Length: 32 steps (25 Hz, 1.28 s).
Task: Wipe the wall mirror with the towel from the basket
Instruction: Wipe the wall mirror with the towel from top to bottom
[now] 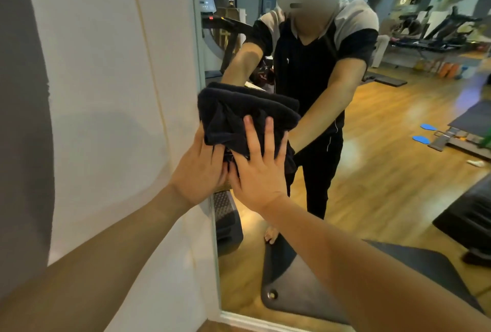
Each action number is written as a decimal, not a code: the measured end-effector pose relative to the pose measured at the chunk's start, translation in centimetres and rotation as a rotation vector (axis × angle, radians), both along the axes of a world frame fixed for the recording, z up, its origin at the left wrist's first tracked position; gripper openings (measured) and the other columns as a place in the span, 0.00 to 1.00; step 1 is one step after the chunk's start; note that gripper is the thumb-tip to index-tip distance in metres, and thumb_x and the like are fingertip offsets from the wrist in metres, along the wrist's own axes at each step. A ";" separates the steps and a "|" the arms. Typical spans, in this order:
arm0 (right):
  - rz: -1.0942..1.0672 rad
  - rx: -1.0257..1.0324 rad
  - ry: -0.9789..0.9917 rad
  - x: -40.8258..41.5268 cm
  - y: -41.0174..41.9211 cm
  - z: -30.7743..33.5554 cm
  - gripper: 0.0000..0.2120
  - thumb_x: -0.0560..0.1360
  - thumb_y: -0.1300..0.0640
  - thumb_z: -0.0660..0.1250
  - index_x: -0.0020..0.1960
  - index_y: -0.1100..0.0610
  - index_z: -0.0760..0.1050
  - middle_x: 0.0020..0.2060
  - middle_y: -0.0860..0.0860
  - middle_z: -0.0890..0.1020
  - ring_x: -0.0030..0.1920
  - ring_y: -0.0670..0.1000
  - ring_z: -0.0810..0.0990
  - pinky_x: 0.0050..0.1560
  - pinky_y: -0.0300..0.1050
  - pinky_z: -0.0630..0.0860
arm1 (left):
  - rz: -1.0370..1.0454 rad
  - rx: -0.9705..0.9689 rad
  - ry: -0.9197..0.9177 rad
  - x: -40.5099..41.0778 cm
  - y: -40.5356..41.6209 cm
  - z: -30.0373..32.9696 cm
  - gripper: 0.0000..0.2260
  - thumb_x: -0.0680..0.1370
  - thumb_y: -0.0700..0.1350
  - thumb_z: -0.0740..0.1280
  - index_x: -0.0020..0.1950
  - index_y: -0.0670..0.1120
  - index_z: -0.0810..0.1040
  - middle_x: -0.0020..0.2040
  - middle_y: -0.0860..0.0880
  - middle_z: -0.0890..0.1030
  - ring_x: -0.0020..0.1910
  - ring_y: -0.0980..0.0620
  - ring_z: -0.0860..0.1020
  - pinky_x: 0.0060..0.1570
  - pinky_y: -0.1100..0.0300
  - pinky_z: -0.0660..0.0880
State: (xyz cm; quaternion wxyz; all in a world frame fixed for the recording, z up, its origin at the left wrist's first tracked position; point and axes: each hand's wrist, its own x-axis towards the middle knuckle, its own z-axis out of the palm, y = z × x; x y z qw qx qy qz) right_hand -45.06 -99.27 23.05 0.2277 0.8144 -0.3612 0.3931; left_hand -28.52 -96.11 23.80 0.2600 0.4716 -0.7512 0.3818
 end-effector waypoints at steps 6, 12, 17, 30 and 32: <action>0.006 0.088 0.062 -2.8 1.1 -4.1 0.34 0.80 0.51 0.67 0.82 0.48 0.58 0.82 0.57 0.51 0.81 0.65 0.40 0.79 0.69 0.39 | 0.019 -0.005 -0.017 -3.2 0.2 -4.4 0.28 0.88 0.46 0.50 0.81 0.34 0.43 0.69 0.28 0.68 0.69 0.24 0.60 0.66 0.25 0.67; 0.112 0.105 0.036 -9.2 1.1 -6.0 0.27 0.81 0.61 0.63 0.80 0.53 0.65 0.81 0.58 0.60 0.81 0.65 0.50 0.80 0.68 0.45 | 0.081 0.098 -0.040 -9.2 0.6 -6.0 0.31 0.85 0.43 0.55 0.82 0.38 0.40 0.74 0.29 0.61 0.78 0.24 0.42 0.68 0.22 0.61; 0.126 0.102 0.127 -15.9 0.9 -6.7 0.25 0.82 0.59 0.51 0.79 0.54 0.66 0.80 0.59 0.62 0.81 0.65 0.52 0.81 0.64 0.40 | 0.072 0.076 -0.009 -15.0 0.6 -7.2 0.34 0.85 0.42 0.60 0.83 0.39 0.41 0.82 0.32 0.42 0.79 0.36 0.29 0.68 0.23 0.63; 0.073 0.038 0.135 -31.9 -0.9 -8.9 0.21 0.87 0.59 0.49 0.74 0.54 0.74 0.78 0.59 0.66 0.80 0.65 0.55 0.79 0.67 0.55 | 0.132 0.282 0.042 -29.8 -1.2 -10.5 0.26 0.87 0.48 0.48 0.83 0.38 0.52 0.79 0.29 0.57 0.77 0.22 0.52 0.77 0.37 0.34; 0.033 0.016 0.161 -35.0 -1.0 -9.3 0.21 0.87 0.59 0.49 0.74 0.54 0.73 0.78 0.59 0.64 0.79 0.65 0.55 0.78 0.67 0.58 | 0.103 0.334 0.074 -32.9 -1.7 -11.0 0.27 0.86 0.49 0.49 0.83 0.39 0.51 0.80 0.31 0.55 0.78 0.24 0.50 0.77 0.38 0.31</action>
